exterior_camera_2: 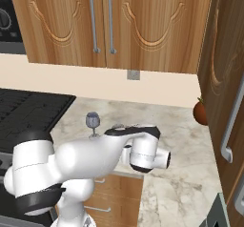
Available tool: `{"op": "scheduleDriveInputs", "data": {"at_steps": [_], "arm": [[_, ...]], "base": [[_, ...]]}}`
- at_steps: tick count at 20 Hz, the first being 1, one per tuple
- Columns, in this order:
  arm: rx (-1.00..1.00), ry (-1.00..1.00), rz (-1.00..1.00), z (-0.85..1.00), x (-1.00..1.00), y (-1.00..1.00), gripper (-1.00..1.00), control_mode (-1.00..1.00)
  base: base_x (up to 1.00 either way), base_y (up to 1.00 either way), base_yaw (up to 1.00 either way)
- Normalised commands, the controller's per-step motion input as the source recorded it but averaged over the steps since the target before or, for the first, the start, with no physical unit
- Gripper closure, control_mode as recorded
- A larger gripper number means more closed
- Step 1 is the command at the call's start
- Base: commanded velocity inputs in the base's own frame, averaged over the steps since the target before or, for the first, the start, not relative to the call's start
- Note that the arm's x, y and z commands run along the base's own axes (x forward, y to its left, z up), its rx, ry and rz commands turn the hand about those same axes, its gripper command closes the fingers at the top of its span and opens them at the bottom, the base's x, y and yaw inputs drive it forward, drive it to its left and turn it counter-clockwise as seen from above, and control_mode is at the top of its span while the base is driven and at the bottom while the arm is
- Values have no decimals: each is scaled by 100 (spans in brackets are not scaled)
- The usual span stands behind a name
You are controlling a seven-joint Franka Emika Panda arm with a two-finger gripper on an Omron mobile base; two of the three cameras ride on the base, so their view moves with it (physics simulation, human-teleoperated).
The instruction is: Retrieve the wine glasses from the counter and place one next to each plate.
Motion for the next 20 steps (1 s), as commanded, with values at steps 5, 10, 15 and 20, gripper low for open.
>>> {"op": "scheduleDriveInputs", "data": {"at_steps": [5,10,15,20], "arm": [[0,3,-6,-1,2,11,-100,-100],[0,1,0,-3,7,0,-100,-100],[0,3,0,-4,11,-1,-100,-100],[0,8,0,0,7,-6,-100,-100]], "base": [[0,0,0],[0,0,0],[0,0,0],[0,0,0]]}}
